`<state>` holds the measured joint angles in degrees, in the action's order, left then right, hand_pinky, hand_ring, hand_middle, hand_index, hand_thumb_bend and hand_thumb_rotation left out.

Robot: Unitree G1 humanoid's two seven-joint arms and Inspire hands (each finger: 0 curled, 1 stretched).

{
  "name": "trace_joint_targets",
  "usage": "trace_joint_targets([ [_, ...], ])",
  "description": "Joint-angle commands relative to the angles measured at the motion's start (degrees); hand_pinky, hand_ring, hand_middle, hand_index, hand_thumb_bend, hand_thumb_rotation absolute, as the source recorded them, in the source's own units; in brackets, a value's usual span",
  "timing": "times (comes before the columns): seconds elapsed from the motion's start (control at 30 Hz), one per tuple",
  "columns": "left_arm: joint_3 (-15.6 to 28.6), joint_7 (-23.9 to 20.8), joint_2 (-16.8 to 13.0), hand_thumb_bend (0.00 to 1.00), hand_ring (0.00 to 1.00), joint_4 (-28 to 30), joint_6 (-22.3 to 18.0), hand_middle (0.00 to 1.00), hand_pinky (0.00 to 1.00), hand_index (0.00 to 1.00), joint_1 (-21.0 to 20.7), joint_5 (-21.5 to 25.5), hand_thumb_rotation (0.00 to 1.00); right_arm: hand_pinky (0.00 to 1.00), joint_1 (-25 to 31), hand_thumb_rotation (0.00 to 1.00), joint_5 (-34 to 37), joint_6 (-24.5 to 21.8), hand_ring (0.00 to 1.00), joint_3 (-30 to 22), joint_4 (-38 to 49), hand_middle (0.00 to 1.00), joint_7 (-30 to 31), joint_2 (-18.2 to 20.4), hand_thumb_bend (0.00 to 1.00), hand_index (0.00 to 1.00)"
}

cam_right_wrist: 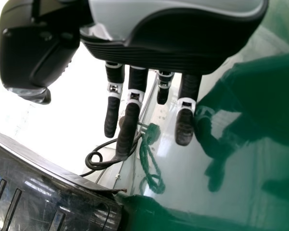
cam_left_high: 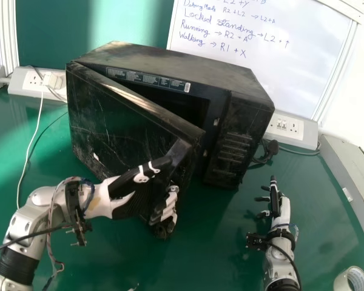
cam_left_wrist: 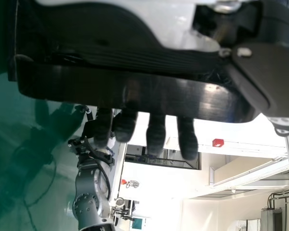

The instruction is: Open the door of oven

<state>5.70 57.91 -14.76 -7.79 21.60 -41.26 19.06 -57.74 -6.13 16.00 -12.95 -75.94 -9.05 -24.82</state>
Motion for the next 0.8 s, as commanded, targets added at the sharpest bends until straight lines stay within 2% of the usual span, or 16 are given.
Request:
trace_joint_targets([
  [0.0,8.5,-3.3,0.0,0.99,0.03,4.7,0.1,0.09,0.0,0.13,0.0,10.2,0.83,0.19,0.6,1.0,0.2,0.0,0.24,-0.1,-0.7,0.37,-0.2,-0.2,0.72,0.63],
  [0.13,9.9,-2.8,-0.4,0.98,0.02,6.1,2.0,0.08,0.0,0.13,0.6,12.1,0.81,0.18,0.5,1.0,0.2,-0.3,0.24,-0.1,-0.8,0.36,-0.2,-0.1,0.7,0.64],
  [0.27,10.5,-3.4,-0.8,0.96,0.02,7.7,0.0,0.09,0.0,0.12,1.5,11.9,0.85,0.18,0.6,1.0,0.5,-0.1,0.23,-0.4,-0.8,0.36,0.0,-0.3,0.72,0.63],
  [0.37,11.4,-3.0,-1.8,0.94,0.01,8.9,2.9,0.08,0.0,0.12,1.8,13.6,0.85,0.18,0.5,1.0,0.8,-0.2,0.24,-0.7,-0.7,0.37,0.2,-0.3,0.72,0.63],
  [0.5,11.6,-2.5,-2.2,0.91,0.01,10.1,3.3,0.07,0.0,0.12,2.8,14.1,0.85,0.18,0.5,1.0,0.1,-0.1,0.23,-0.2,-0.7,0.36,-0.2,-0.5,0.68,0.62],
  [0.63,11.7,-2.7,-2.7,0.91,0.01,10.7,2.5,0.07,0.0,0.13,3.7,14.0,0.85,0.19,0.4,1.0,0.3,-0.6,0.24,-0.3,-0.7,0.38,0.4,-0.6,0.68,0.64],
  [0.77,11.9,-2.7,-3.7,0.95,0.01,11.6,3.6,0.06,0.0,0.11,4.6,15.3,0.85,0.18,0.5,1.0,0.1,-0.5,0.24,-0.2,-0.8,0.37,-0.1,-0.6,0.7,0.63],
])
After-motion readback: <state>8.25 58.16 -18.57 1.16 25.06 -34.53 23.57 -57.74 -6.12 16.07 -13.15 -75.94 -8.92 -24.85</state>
